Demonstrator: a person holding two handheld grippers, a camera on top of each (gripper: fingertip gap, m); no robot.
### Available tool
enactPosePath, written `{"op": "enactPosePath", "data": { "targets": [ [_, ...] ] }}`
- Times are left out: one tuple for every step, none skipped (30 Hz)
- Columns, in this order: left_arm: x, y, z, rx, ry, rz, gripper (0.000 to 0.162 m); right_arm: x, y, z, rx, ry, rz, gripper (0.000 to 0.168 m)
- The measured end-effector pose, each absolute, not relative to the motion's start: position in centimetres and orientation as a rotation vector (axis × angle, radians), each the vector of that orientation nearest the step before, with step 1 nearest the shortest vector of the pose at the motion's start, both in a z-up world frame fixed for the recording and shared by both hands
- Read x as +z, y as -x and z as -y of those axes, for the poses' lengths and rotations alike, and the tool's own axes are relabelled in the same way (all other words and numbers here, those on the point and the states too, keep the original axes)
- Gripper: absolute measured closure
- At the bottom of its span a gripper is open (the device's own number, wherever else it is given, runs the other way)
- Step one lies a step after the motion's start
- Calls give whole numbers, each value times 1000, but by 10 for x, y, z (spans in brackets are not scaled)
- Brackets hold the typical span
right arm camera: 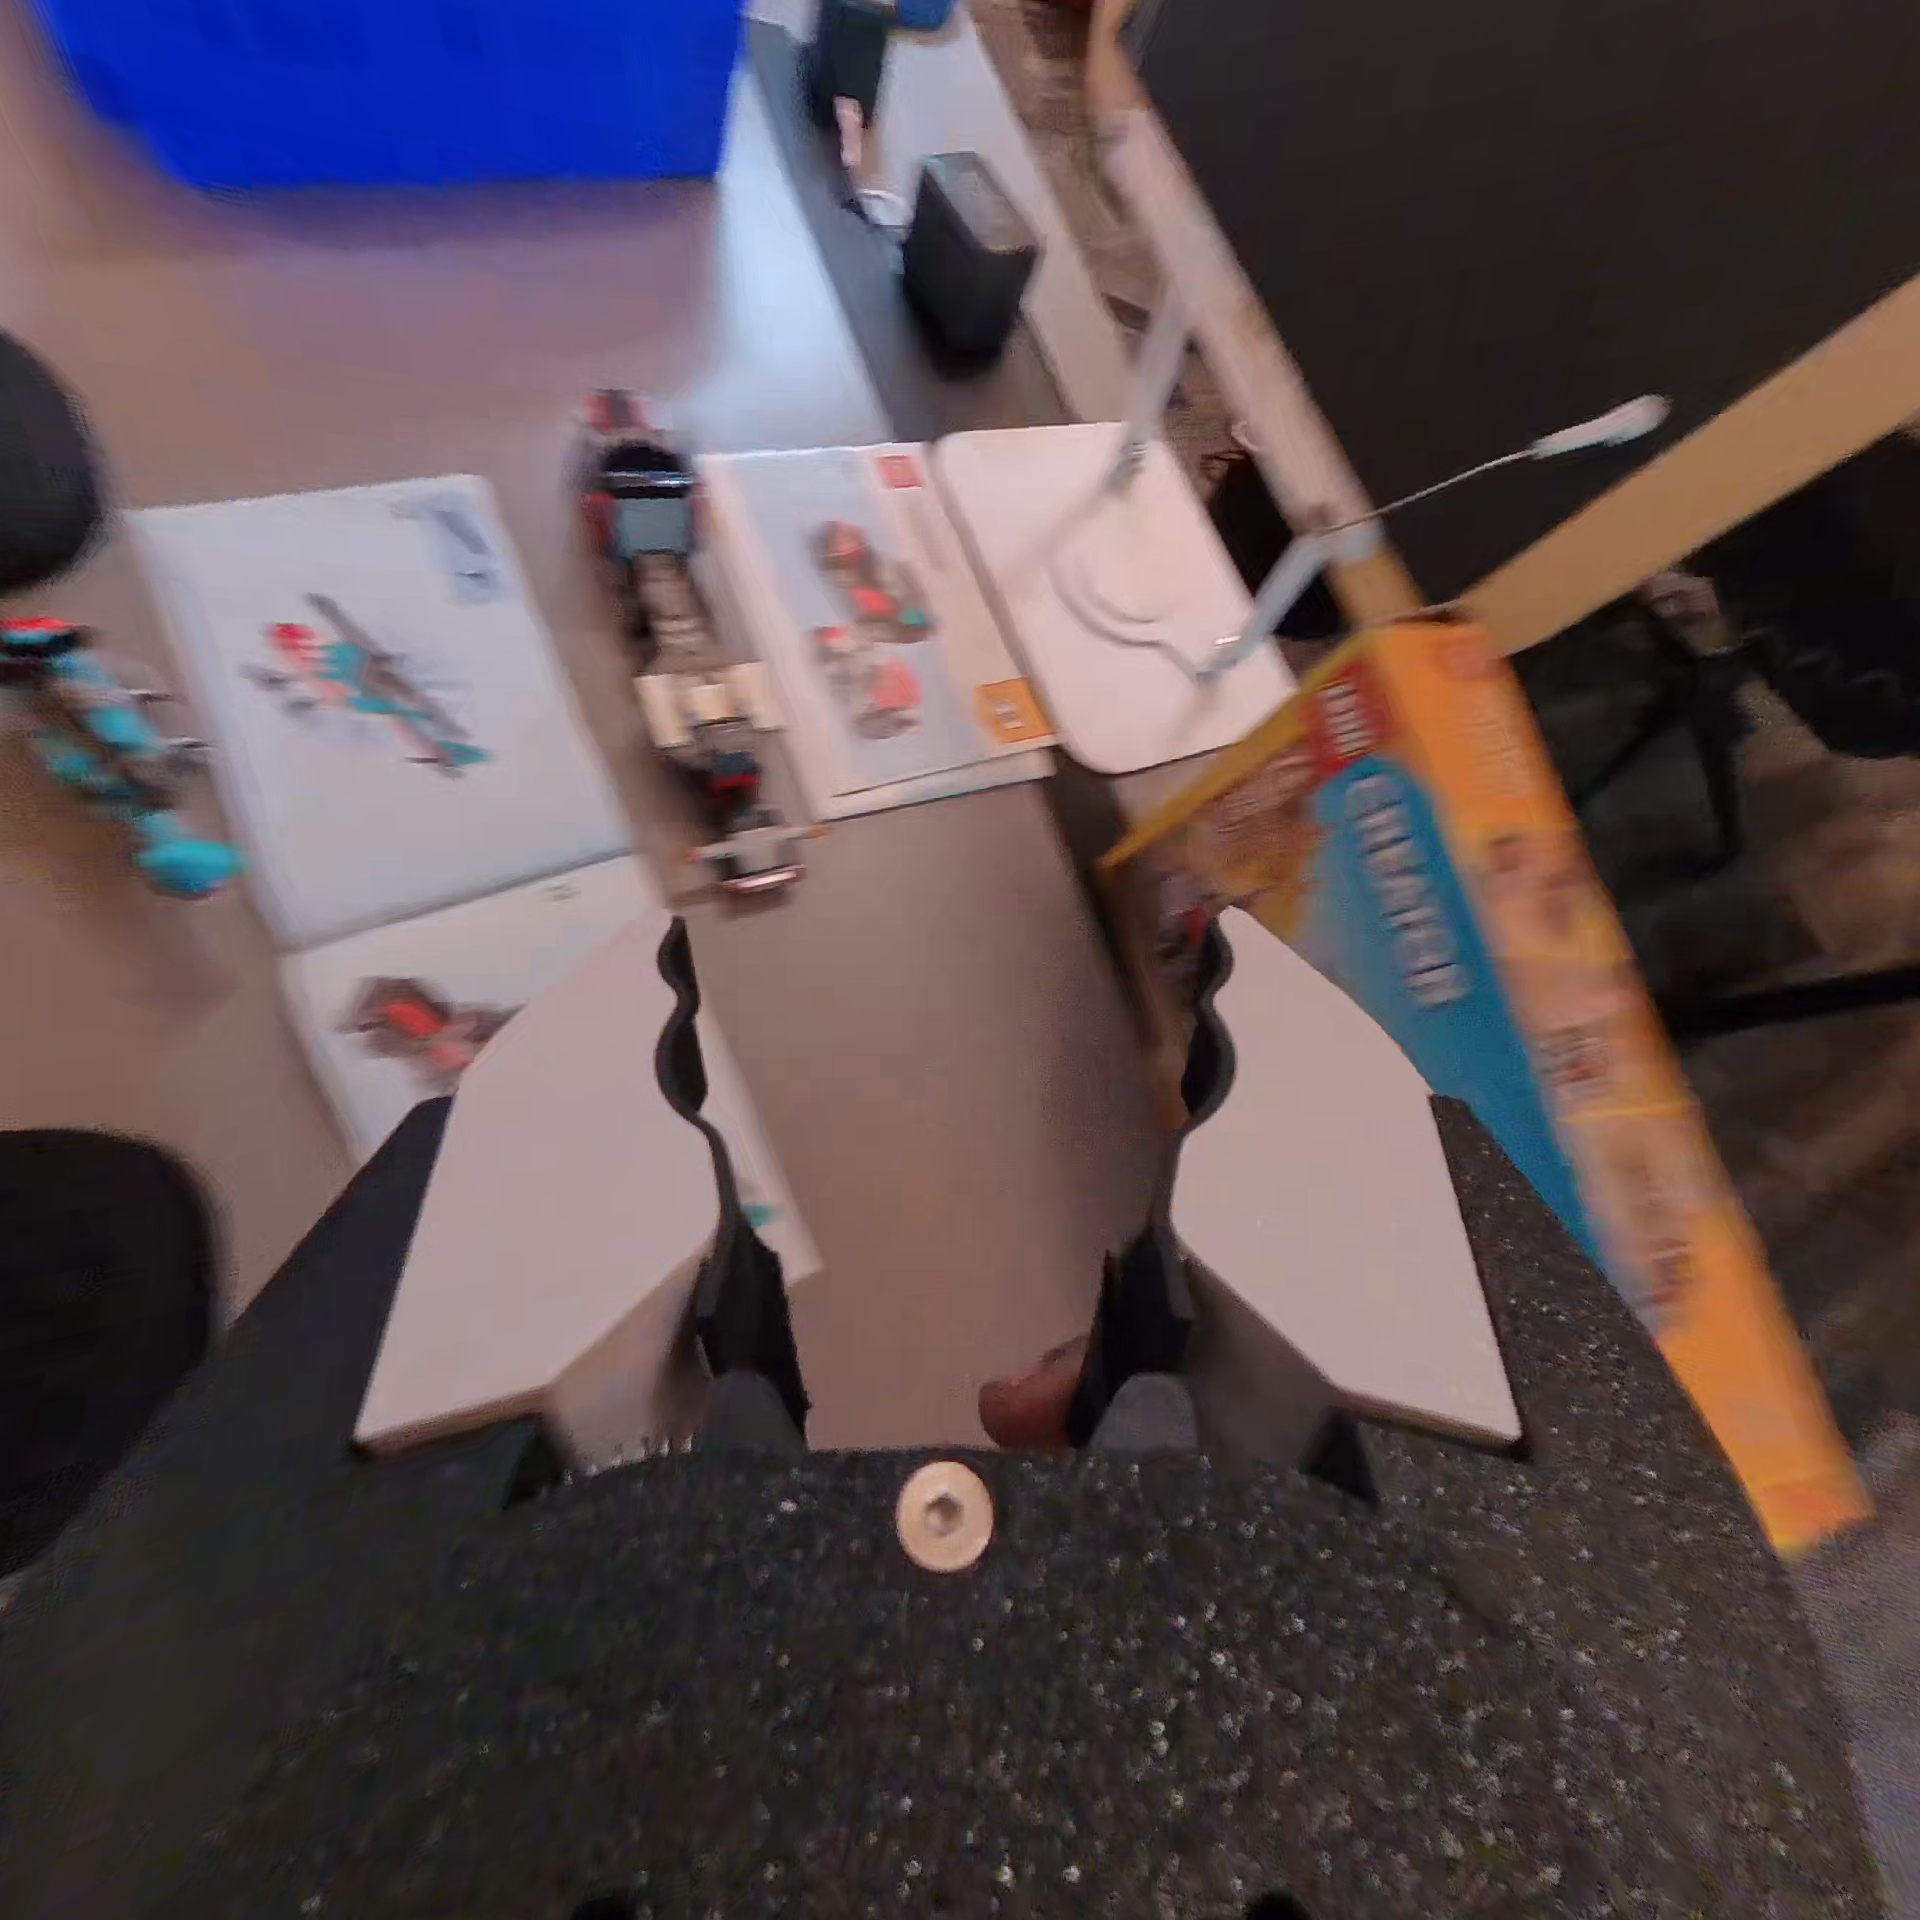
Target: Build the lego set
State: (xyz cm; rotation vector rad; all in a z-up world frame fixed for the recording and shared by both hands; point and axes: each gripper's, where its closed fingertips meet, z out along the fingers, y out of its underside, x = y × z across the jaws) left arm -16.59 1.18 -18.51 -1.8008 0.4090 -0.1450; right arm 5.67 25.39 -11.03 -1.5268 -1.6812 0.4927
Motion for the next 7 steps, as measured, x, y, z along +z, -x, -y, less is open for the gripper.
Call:
{"op": "enactPosePath", "data": {
  "targets": [
    [-188,156,-19,-187,1817,-458,120,-124,-64,-227,539,1544,1675,80],
    [-193,142,-24,-258,1831,-516,120,-140,-71,-202,587,1564,1666,88],
    [-197,125,-26,-365,1839,-576,118,-160,-77,-179,642,1591,1660,91],
    [-201,107,-25,-485,1849,-621,115,-183,-83,-154,713,1627,1673,90],
    [-206,92,-23,-589,1867,-653,111,-204,-88,-131,798,1665,1682,88],
    [-211,79,-20,-658,1887,-683,106,-225,-92,-112,869,1704,1676,86],
    [-217,71,-18,-680,1908,-708,104,-243,-95,-96,921,1740,1667,86]
  ]
}}
